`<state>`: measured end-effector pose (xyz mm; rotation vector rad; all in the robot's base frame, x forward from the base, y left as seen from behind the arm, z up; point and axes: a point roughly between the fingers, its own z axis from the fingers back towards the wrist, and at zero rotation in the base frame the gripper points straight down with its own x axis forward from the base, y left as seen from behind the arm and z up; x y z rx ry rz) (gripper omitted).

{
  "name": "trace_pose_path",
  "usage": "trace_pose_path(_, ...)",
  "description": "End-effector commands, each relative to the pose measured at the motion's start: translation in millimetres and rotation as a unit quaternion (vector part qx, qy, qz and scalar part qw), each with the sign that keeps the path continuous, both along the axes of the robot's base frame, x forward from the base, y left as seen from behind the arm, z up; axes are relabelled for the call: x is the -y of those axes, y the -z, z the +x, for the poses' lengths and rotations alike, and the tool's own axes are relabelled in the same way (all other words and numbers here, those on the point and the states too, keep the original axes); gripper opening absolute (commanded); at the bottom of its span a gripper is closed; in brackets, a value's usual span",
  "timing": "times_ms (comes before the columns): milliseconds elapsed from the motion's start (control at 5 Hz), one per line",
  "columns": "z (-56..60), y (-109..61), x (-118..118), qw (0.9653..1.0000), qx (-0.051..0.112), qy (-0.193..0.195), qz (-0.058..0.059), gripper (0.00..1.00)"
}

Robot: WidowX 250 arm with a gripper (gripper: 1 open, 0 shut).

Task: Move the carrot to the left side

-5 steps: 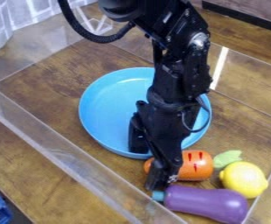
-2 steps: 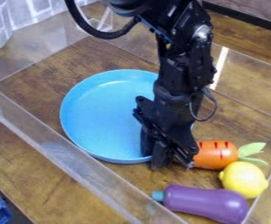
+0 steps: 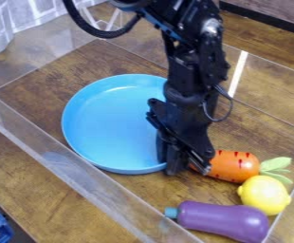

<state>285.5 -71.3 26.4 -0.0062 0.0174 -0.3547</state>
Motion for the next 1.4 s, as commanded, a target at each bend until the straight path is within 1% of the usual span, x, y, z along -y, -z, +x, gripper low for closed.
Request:
trace_pose_path(0, -3.4, -10.6, 0, 0.9988, 0.017, -0.044, -0.014, 0.0)
trace_pose_path(200, -7.5, -10.4, 4, 0.9963, 0.018, -0.081, -0.024, 0.0)
trace_pose_path(600, -1.4, -3.5, 13, 0.9983, 0.012, -0.037, -0.042, 0.0)
trace_pose_path(800, 0.7, 0.2, 17, 0.9986, 0.009, -0.015, -0.05, 0.0)
trace_pose_path(1000, 3.0, 5.6, 24, 0.9971, 0.008, -0.05, -0.056, 0.0)
trace_pose_path(1200, 4.5, 10.6, 31, 0.9946, 0.007, -0.083, -0.062, 0.0)
